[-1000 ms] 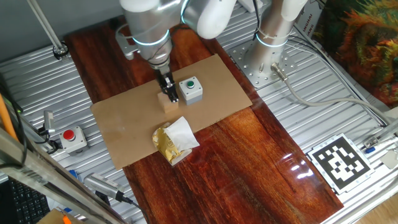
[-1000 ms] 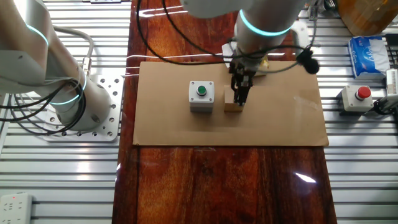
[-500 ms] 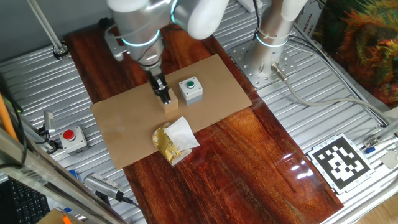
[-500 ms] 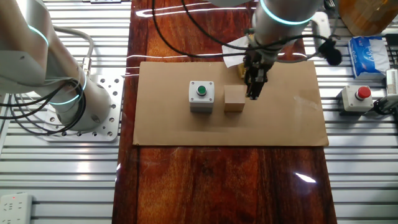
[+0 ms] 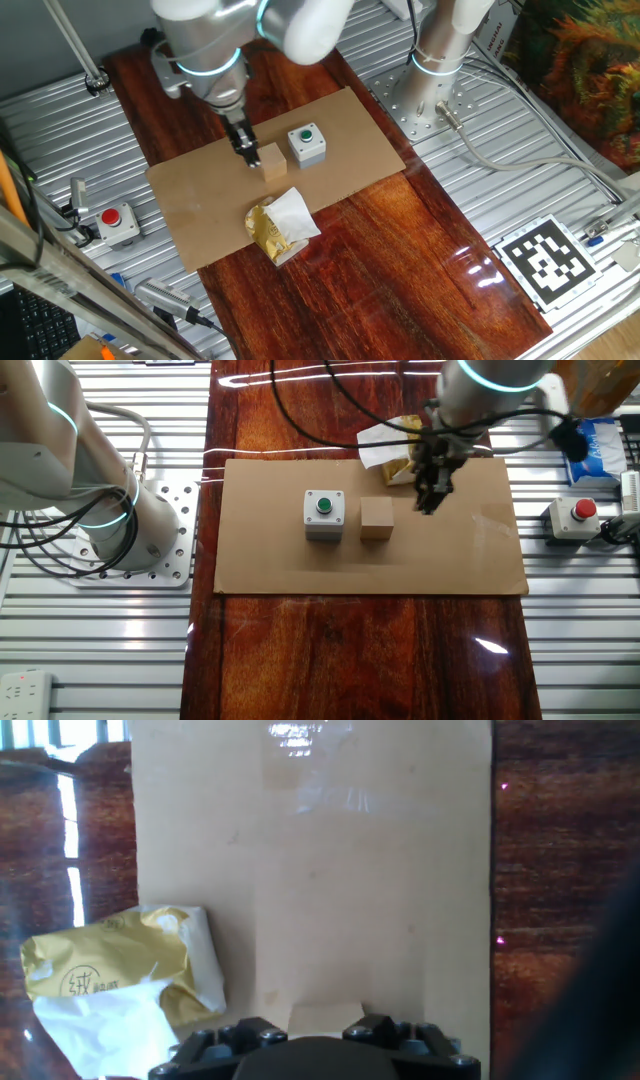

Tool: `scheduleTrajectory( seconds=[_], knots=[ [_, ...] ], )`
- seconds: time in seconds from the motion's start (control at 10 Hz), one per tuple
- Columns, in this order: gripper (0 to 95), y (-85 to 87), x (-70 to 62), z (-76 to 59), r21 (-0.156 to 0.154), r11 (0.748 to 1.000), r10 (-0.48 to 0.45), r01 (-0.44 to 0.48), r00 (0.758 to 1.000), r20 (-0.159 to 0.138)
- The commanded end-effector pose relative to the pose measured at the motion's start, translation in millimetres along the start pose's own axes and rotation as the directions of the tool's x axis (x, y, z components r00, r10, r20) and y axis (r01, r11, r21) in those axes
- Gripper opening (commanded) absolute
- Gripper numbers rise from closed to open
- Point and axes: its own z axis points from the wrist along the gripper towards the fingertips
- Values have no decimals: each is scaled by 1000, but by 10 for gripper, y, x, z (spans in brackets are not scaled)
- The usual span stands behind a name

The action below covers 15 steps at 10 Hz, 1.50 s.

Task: Hold a small block with the gripper and sweep it from left to right on the table

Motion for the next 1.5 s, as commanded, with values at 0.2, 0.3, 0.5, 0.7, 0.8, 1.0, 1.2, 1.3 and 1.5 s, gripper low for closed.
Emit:
scheduleTrajectory(
  seconds=[0.2, 0.3, 0.5, 0.7, 0.8, 1.0, 1.2, 1.3, 1.5],
  knots=[
    [0, -60, -110, -129, 0, 1000, -4, 4, 1000, -9],
    [0, -62, -111, -127, 4, 1000, -4, 4, 1000, -9],
    [0, -64, -114, -120, 1, 1000, -9, 9, 1000, -10],
    [0, -65, -116, -115, 4, 999, -34, 34, 999, -7],
    [0, -67, -114, -119, 3, 999, -41, 41, 999, 0],
    [0, -65, -111, -125, -4, 999, -42, 42, 999, 2],
    [0, -64, -110, -129, -8, 1000, -30, 30, 1000, 2],
    [0, -64, -109, -131, -18, 999, -31, 31, 1000, -1],
    [0, -62, -107, -137, -27, 999, -30, 30, 999, -13]
  ],
)
